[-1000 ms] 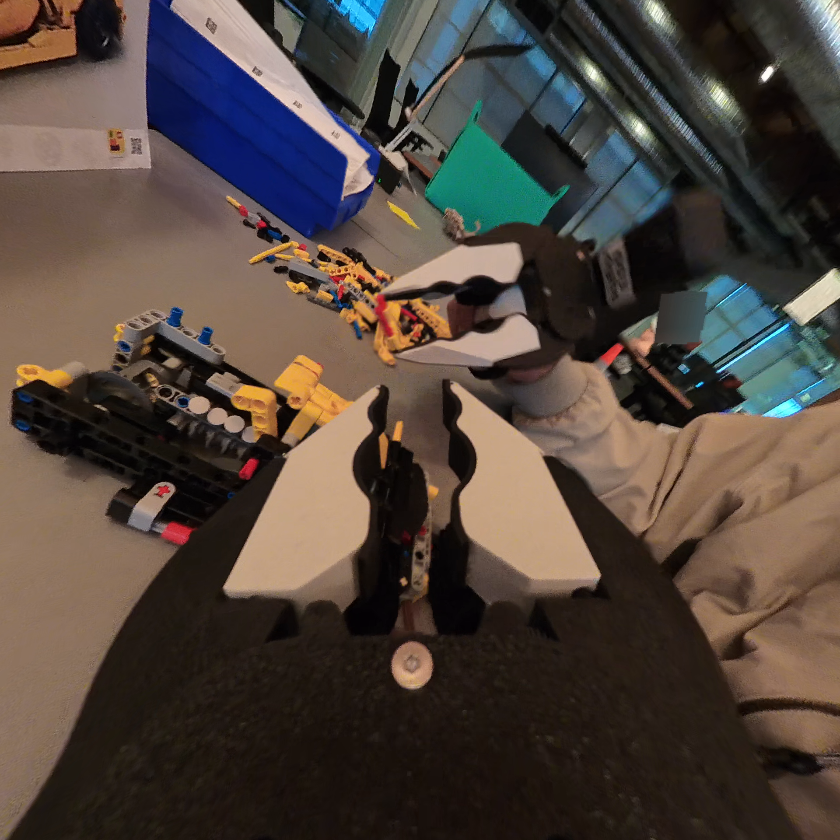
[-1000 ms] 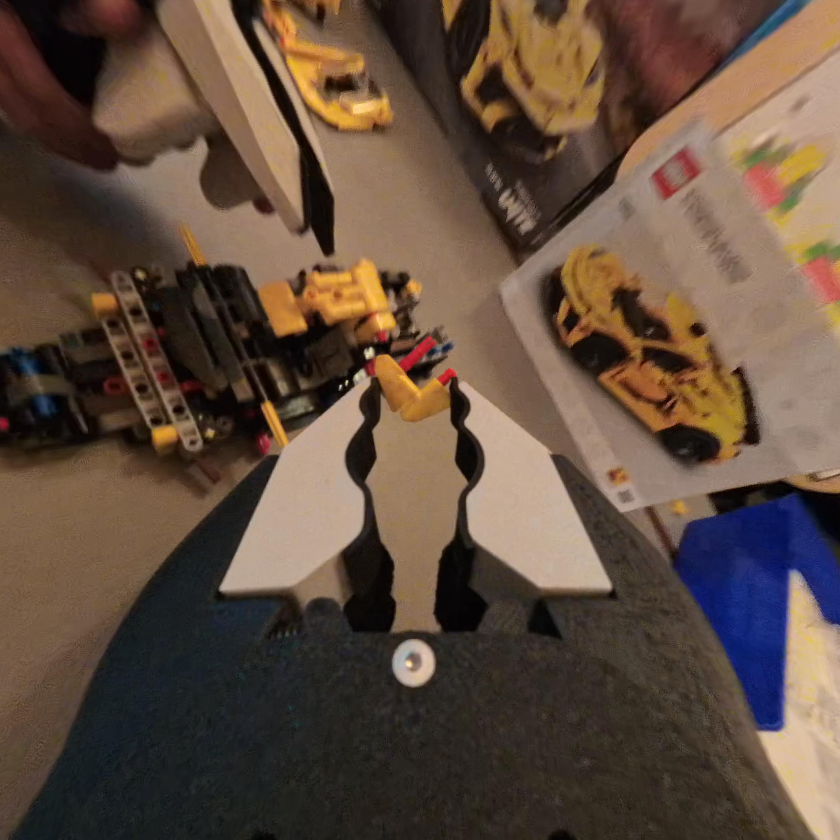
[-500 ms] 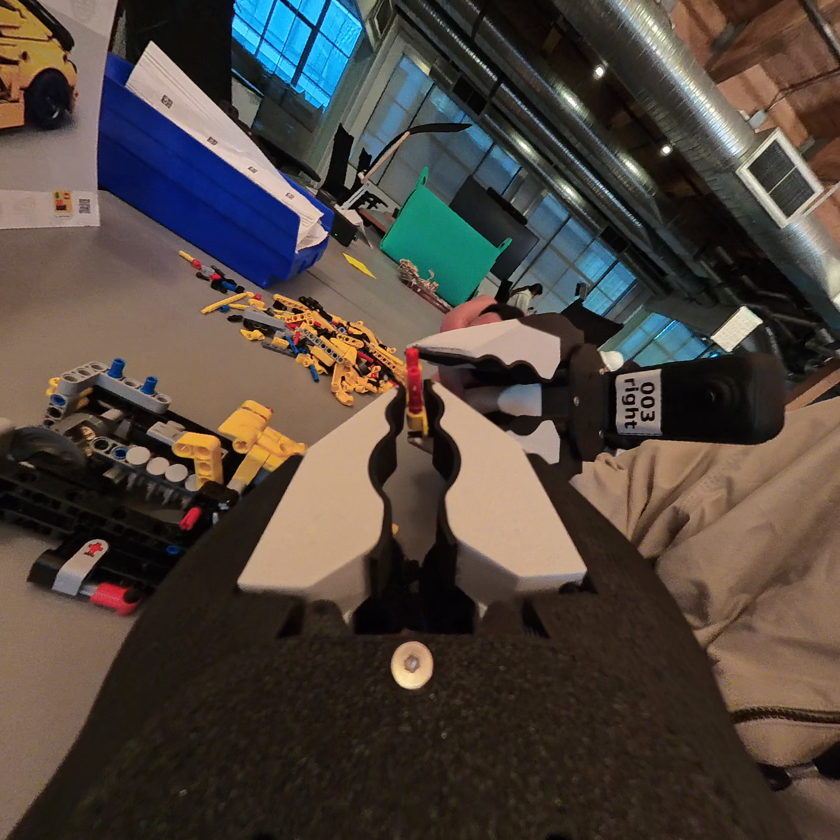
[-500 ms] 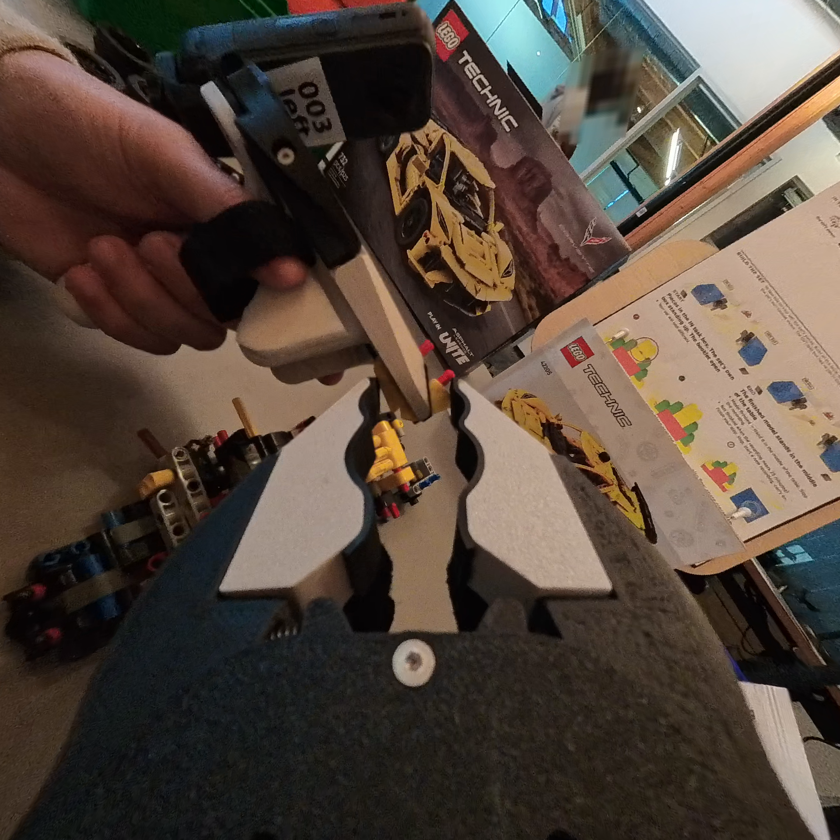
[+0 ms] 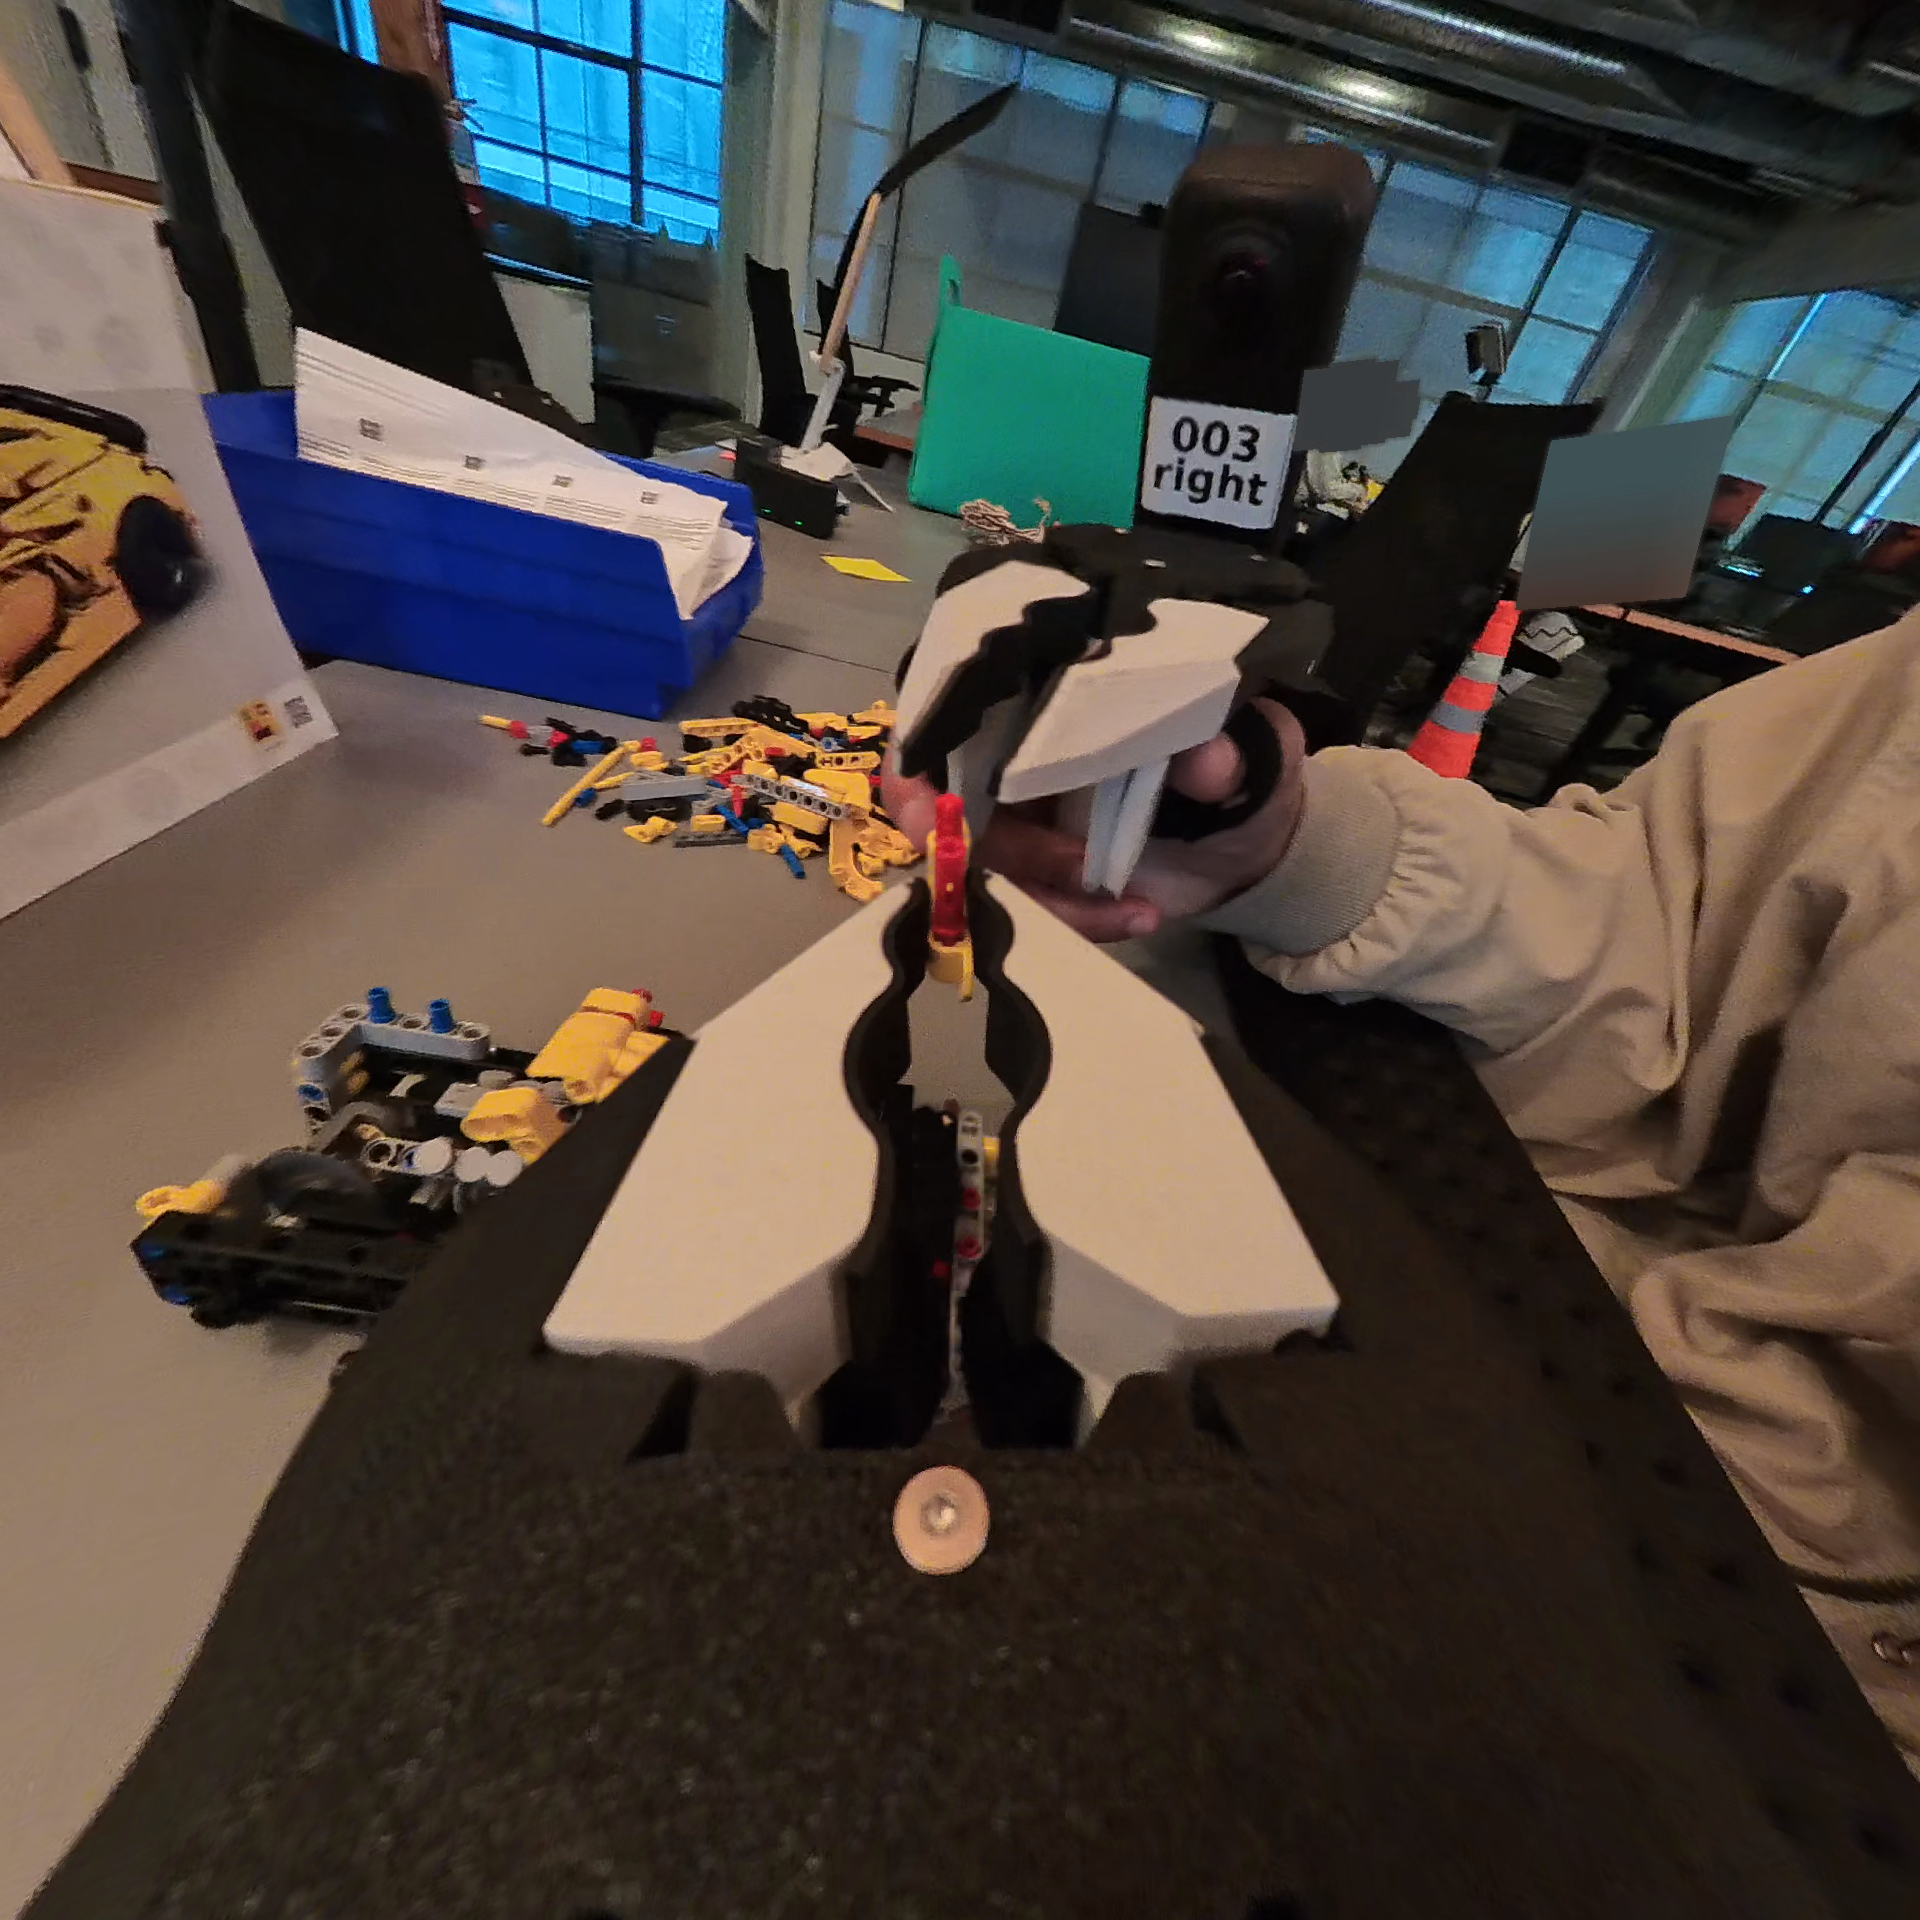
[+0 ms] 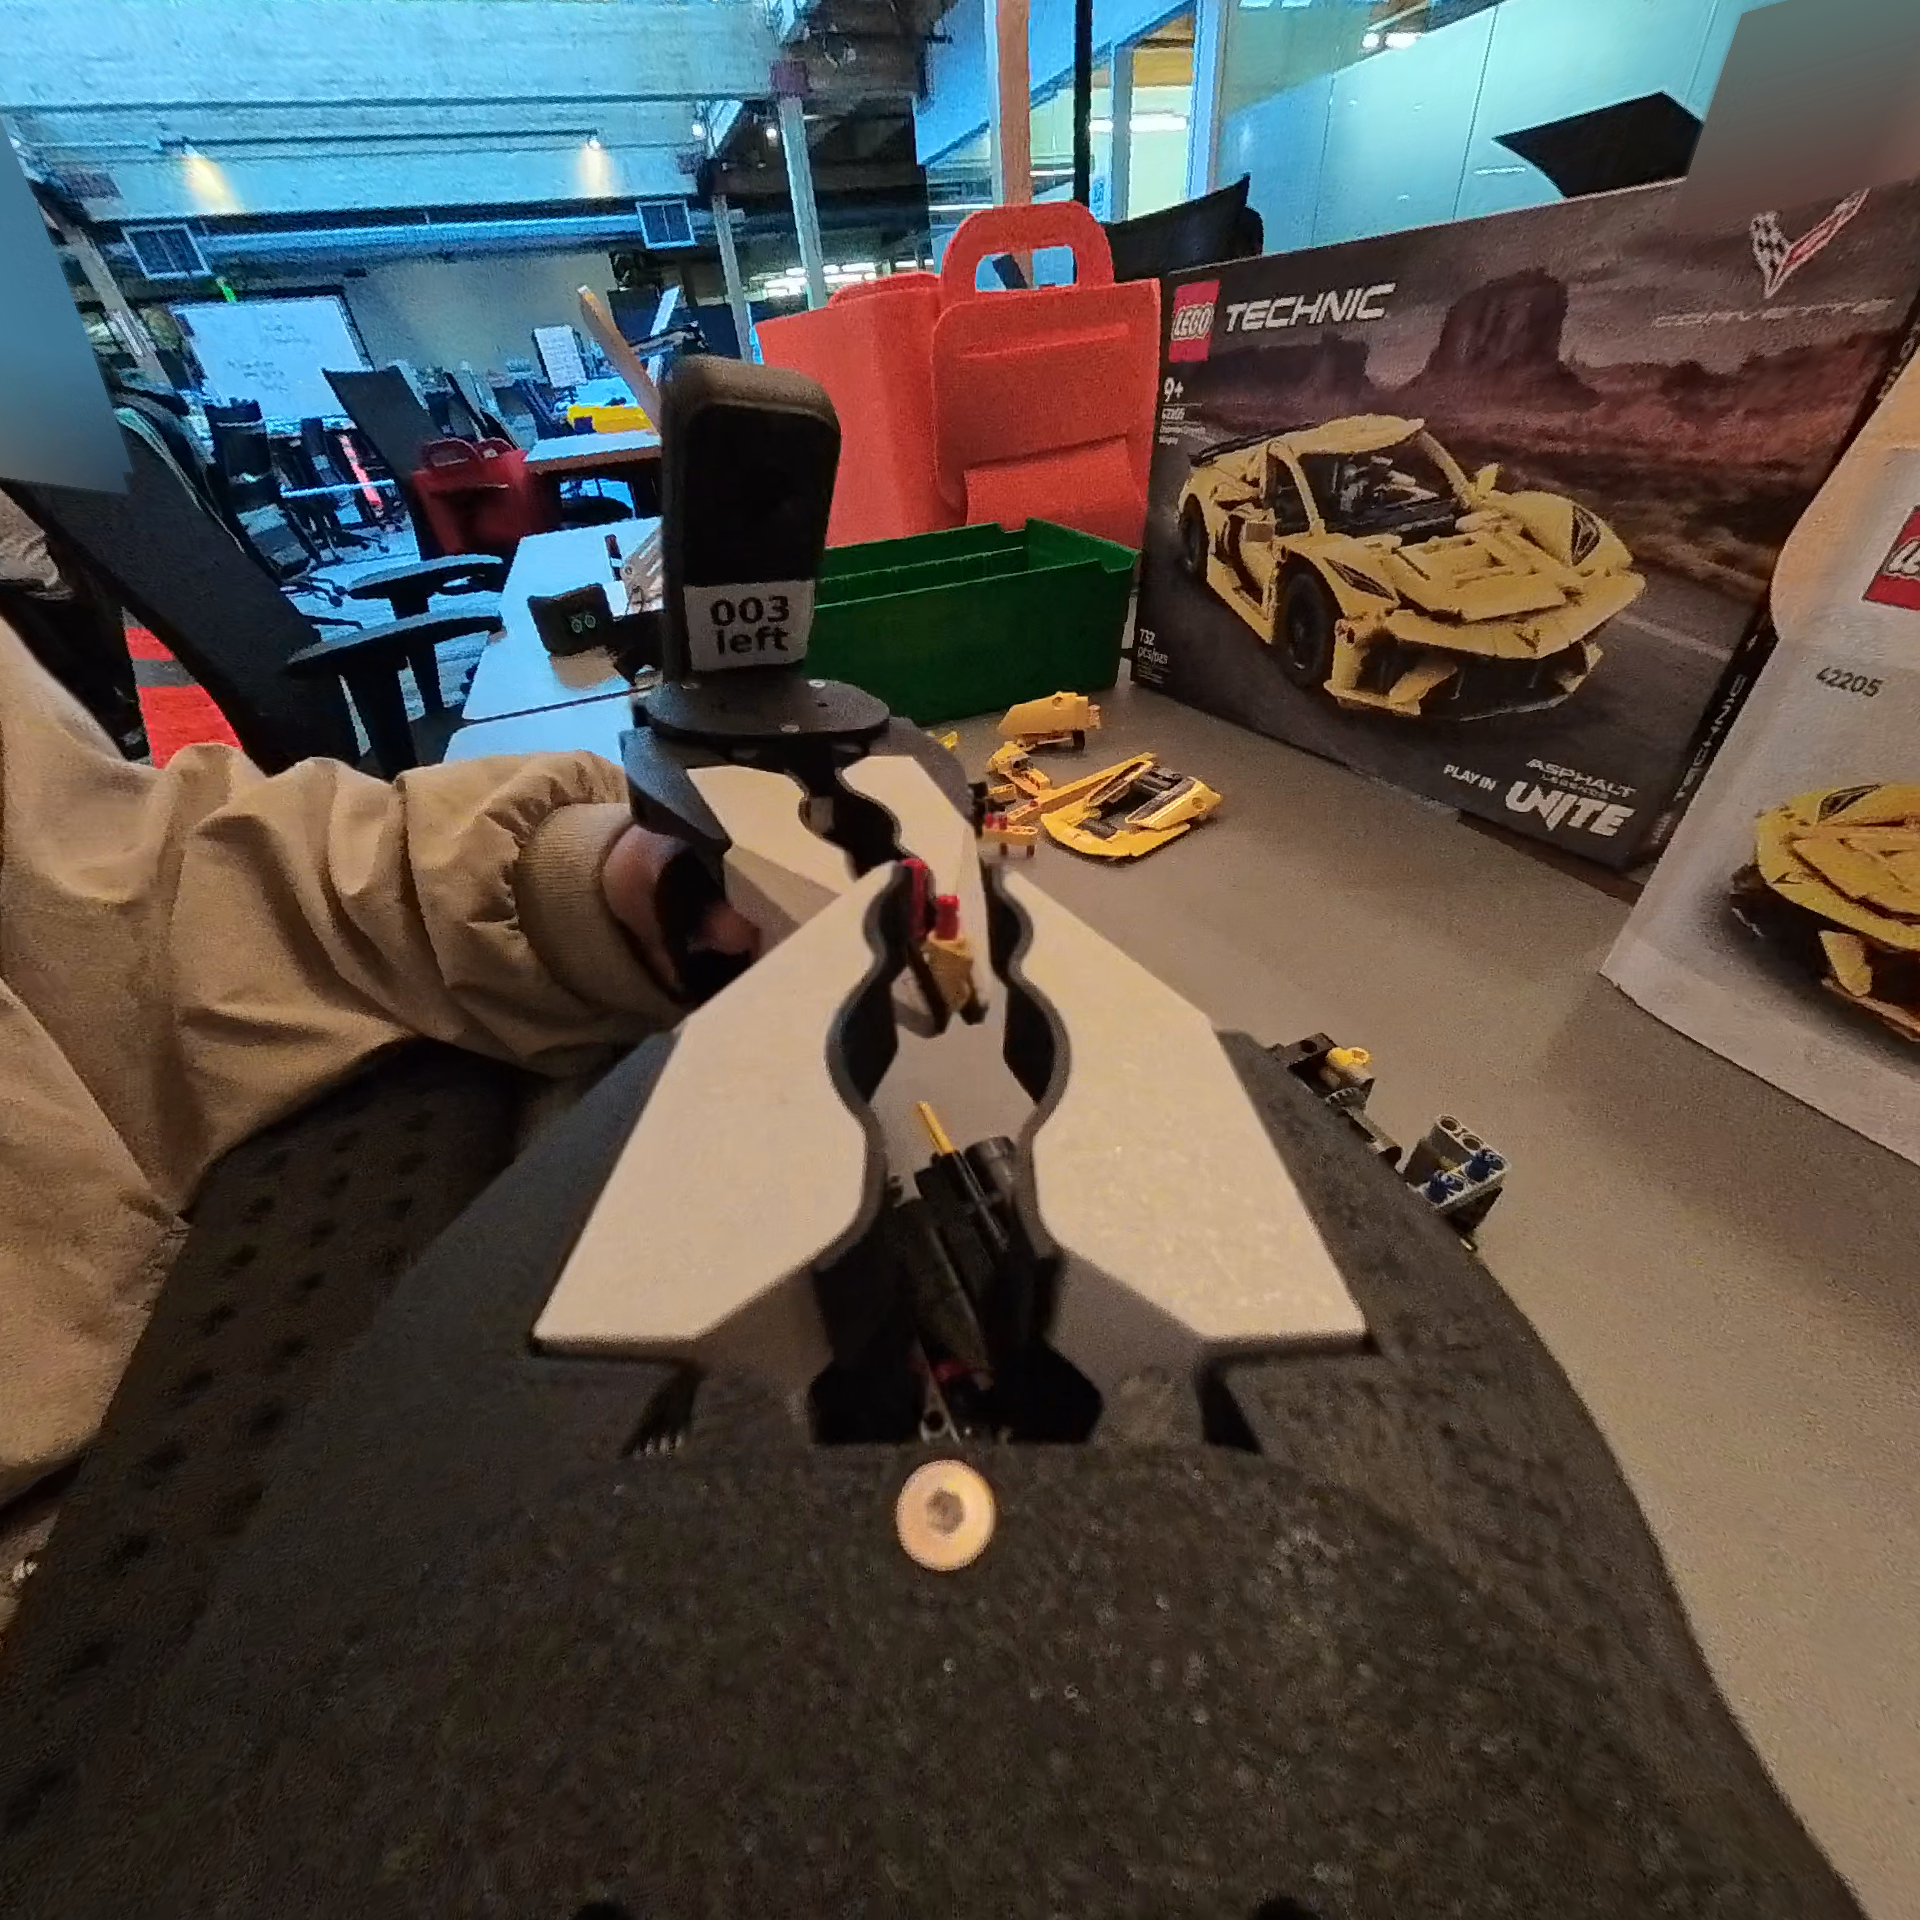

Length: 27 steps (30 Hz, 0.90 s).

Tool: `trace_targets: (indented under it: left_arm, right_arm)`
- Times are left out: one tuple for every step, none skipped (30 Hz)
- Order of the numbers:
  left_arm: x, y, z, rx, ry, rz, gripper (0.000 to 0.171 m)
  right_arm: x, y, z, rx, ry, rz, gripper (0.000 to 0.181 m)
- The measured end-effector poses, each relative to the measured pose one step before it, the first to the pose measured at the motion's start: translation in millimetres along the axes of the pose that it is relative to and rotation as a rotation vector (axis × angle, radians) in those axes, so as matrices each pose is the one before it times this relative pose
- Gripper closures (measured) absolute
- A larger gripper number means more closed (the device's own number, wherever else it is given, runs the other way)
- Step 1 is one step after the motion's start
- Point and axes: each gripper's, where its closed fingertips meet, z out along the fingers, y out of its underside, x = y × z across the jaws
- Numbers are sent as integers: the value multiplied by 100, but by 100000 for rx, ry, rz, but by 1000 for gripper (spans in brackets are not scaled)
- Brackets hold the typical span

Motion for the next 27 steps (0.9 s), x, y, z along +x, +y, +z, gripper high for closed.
trace_targets:
  left_arm:
    - [104, 57, 66, -337, 526, -128, 164]
    - [117, 32, 40, -135, 753, -408, 164]
    - [27, 23, 27, -83, 179, -454, 164]
    - [-28, 51, 21, -233, -85, -421, 164]
    - [12, 93, 35, -488, 180, -544, 164]
    - [-76, 60, 25, -260, -143, -724, 164]
    - [-97, 16, 0, -34, -48, -1053, 164]
    - [-52, -26, 23, 278, 295, -1357, 164]
    - [-63, -49, 33, 264, -18, -1339, 164]
    - [-120, 52, 68, -585, -1055, 50, 164]
    - [-190, 360, 133, -2646, -2343, 2327, 164]
    - [-432, 2065, 425, -12227, -3785, 4200, 165]
    - [-441, 3529, 973, -18808, -4680, 6640, 165]
    - [363, 1108, 1041, -3271, -1652, 2421, 163]
    - [1140, -1905, -146, 11085, 6071, -6213, 165]
    - [946, -2144, -445, 8954, 6205, -4332, 165]
    - [27, -1272, -253, 4024, -206, 1931, 164]
    - [-23, -443, -99, 470, -512, 2365, 164]
    - [124, -164, -135, 1085, 338, 957, 164]
    - [48, -133, -279, 2368, -12, 180, 164]
    - [-47, -167, -346, 2634, 260, -1078, 164]
    - [-162, -249, -379, 2379, 585, -2438, 164]
    - [-210, -404, -377, 2681, 741, -2591, 164]
    - [8, -559, -342, 3343, 1833, -2342, 164]
    - [181, -598, -290, 3576, 2826, -2776, 164]
    - [136, -576, -235, 3506, 2519, -3411, 164]
    - [53, -494, -202, 3235, 2068, -3819, 165]
  right_arm:
    - [-148, 234, 32, -1150, -1695, 286, 168]
    - [-95, 422, 126, -2247, -1305, 360, 165]
    - [-84, 277, 113, -1334, -652, 6, 164]
    - [14, 210, 102, -1123, 110, -384, 167]
    - [212, 101, 44, -703, 1612, -711, 176]
    - [124, 56, 33, -415, 1185, -693, 177]
    - [25, 38, 39, -464, -281, 480, 178]
    - [45, -37, -39, -88, -591, 604, 178]
    - [69, -88, -48, 210, 843, -22, 178]
    - [65, -22, -39, -135, 1484, -1037, 179]
    - [136, 94, -44, -708, 866, 581, 179]
    - [139, -610, -241, 5172, 712, 2222, 178]
    - [-58, -3138, -1429, 19260, -3741, 8354, 179]
    - [648, -3352, -1588, 16611, -2075, 10629, 181]
    - [1249, -1652, -943, 5432, 2930, 1405, 181]
    - [1220, -80, -400, -3060, 2735, -713, 181]
    - [369, -133, -227, -415, -2409, 5203, 181]
    - [327, -105, -274, 1238, -1065, 5053, 181]
    - [616, 278, -248, -504, 1693, 2735, 181]
    - [656, 615, -106, -3818, 1679, 2407, 180]
    - [859, 436, -100, -4474, 3349, 1439, 180]
    - [1758, 258, -447, -5549, 9710, -2367, 179]
    - [2675, 363, -884, -7487, 15045, -5460, 179]
    - [3441, 1114, -1063, -11579, 17968, -6558, 179]
    - [3807, 1779, -1038, -13539, 18346, -6497, 178]
    - [3864, 2007, -813, -11519, 18384, -4044, 179]
    - [2803, 1928, -272, -9030, 11796, -2796, 179]
